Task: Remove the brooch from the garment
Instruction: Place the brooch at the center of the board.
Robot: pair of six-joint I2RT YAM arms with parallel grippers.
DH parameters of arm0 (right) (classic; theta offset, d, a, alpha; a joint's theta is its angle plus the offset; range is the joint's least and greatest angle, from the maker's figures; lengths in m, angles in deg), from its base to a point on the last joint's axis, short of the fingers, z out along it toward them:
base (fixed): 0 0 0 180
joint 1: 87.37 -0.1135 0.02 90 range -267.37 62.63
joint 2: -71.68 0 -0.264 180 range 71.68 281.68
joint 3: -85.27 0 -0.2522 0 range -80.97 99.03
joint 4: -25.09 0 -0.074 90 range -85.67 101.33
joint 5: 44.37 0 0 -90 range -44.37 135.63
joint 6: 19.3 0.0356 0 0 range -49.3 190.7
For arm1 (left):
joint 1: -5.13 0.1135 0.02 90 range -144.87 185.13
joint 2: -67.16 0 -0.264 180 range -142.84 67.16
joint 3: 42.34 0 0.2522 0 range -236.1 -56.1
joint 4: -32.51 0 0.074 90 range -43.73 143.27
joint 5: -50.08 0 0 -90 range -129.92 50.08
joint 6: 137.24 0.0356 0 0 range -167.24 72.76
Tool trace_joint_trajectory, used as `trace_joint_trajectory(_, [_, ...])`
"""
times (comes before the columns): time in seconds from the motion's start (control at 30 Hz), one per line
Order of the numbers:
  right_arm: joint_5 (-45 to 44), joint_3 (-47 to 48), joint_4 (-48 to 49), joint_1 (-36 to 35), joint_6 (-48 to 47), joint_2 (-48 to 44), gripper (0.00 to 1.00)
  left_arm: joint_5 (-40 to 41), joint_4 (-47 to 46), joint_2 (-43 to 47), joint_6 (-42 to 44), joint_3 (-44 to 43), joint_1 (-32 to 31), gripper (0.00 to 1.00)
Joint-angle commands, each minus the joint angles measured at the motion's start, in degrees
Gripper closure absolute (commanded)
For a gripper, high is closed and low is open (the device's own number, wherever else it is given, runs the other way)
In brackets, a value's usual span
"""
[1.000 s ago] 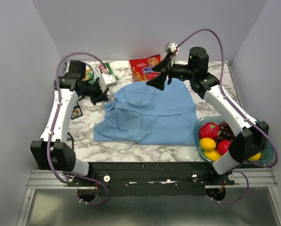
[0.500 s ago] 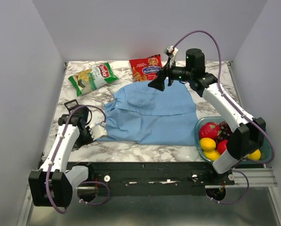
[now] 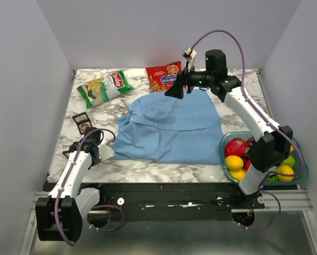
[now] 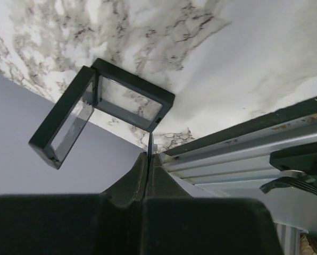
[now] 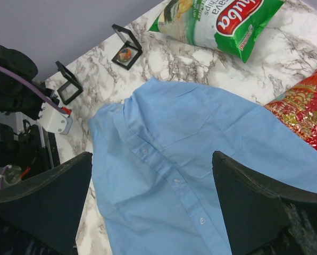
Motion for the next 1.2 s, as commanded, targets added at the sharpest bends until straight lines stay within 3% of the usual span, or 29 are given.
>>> trace_joint_trajectory(0.0, [3.1,2.6,-1.9,-0.2,2.5,1.3,0.01,4.2,-5.4,0.6,-1.1,-0.1,0.5,1.00])
trace_joint_trajectory(0.7, [1.3,2.2,-2.6,-0.2,3.3,-0.1,0.00,5.2,-24.2,-5.6,-1.6,6.1,2.8,1.00])
trace_joint_trajectory(1.13, [1.6,1.6,-2.6,-0.2,3.2,-0.3,0.00,5.5,-26.5,-9.0,-2.2,7.5,3.6,1.00])
trace_joint_trajectory(1.17, [1.6,1.5,-2.6,-0.2,3.2,-0.3,0.01,5.3,-26.2,-8.9,-2.3,7.6,3.6,0.81])
